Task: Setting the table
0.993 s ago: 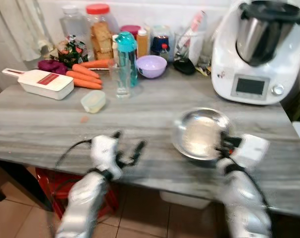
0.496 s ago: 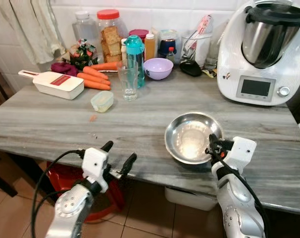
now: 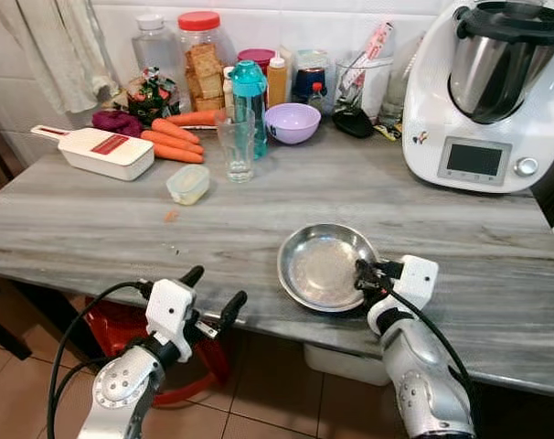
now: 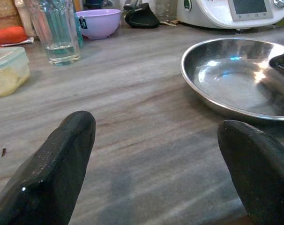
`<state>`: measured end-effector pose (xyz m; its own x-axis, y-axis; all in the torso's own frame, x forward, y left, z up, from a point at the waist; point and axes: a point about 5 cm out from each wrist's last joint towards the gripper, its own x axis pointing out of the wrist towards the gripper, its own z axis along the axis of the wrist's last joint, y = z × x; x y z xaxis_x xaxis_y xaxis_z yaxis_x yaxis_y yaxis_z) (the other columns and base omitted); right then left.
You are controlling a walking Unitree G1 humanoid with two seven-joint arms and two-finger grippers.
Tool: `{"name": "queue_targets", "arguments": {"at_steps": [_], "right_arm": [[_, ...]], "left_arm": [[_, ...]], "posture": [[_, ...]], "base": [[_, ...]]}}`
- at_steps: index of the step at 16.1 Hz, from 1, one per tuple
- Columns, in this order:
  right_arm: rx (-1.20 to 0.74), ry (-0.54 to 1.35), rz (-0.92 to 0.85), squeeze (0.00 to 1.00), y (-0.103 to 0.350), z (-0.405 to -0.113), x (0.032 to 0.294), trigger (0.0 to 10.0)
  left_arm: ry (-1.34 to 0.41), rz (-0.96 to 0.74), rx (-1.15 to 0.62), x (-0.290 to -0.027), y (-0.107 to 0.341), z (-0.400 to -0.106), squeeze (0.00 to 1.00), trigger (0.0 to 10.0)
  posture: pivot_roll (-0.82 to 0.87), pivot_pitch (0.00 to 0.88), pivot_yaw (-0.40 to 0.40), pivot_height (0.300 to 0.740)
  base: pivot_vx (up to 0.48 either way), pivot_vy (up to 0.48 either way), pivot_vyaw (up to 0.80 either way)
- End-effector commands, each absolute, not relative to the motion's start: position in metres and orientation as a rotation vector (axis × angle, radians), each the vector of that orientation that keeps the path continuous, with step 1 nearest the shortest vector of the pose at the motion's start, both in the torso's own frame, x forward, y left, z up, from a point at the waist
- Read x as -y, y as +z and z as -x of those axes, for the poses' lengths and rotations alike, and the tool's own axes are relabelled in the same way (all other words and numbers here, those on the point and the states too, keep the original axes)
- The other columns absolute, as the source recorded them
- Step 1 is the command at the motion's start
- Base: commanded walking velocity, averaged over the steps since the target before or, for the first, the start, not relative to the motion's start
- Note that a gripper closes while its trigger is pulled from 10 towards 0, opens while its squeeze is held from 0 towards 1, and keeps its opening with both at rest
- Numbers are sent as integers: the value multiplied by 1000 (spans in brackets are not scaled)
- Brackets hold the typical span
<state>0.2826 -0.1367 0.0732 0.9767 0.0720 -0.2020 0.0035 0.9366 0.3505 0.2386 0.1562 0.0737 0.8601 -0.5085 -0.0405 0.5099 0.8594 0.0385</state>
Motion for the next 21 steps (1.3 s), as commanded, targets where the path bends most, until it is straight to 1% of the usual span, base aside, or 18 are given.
{"name": "queue_targets", "arguments": {"at_steps": [1, 3, 5, 7, 8, 9, 12, 16, 19, 21], "right_arm": [[-254, 26, -363, 0, 68, -282, 132, 10000], [-284, 42, -388, 0, 63, -281, 127, 10000], [-305, 60, -407, 125, 60, -282, 123, 10000], [-317, 79, -427, 90, 61, -286, 118, 10000], [-321, 100, -435, 114, 63, -287, 114, 10000], [-315, 117, -448, 1000, 65, -287, 111, 10000], [-327, 143, -473, 1000, 64, -288, 107, 10000], [-300, 159, -469, 1000, 71, -299, 99, 10000], [-263, 191, -459, 1000, 79, -309, 86, 10000], [-258, 201, -459, 1000, 80, -311, 83, 10000]], "left_arm": [[-546, -58, -5, -154, 78, -238, 0, 10000], [-545, -56, -5, -154, 79, -238, 0, 10000], [-547, -52, -4, -153, 79, -239, 0, 10000], [-551, -49, -3, -152, 79, -239, 0, 10000], [-555, -49, -3, -152, 79, -240, 0, 10000], [-554, -50, -3, -152, 79, -240, 0, 10000], [-551, -50, -2, -151, 79, -241, 0, 10000], [-569, -42, -5, -148, 80, -241, 0, 10000], [-602, -26, -5, -146, 81, -241, 0, 10000], [-601, -23, -4, -146, 81, -240, 0, 10000]], "posture": [[29, 0, 18, 740], [29, 0, 18, 740], [25, 0, 25, 740], [25, 0, 25, 740], [25, 0, 25, 740], [25, 0, 25, 740], [25, 0, 25, 740], [19, 0, 34, 740], [24, 0, 30, 740], [30, 0, 25, 740]], "base": [[0, 0, 0], [0, 0, 0], [0, 0, 0], [0, 0, 0], [0, 0, 0], [0, 0, 0], [0, 0, 0], [0, 0, 0], [0, 0, 0], [0, 0, 0]]}}
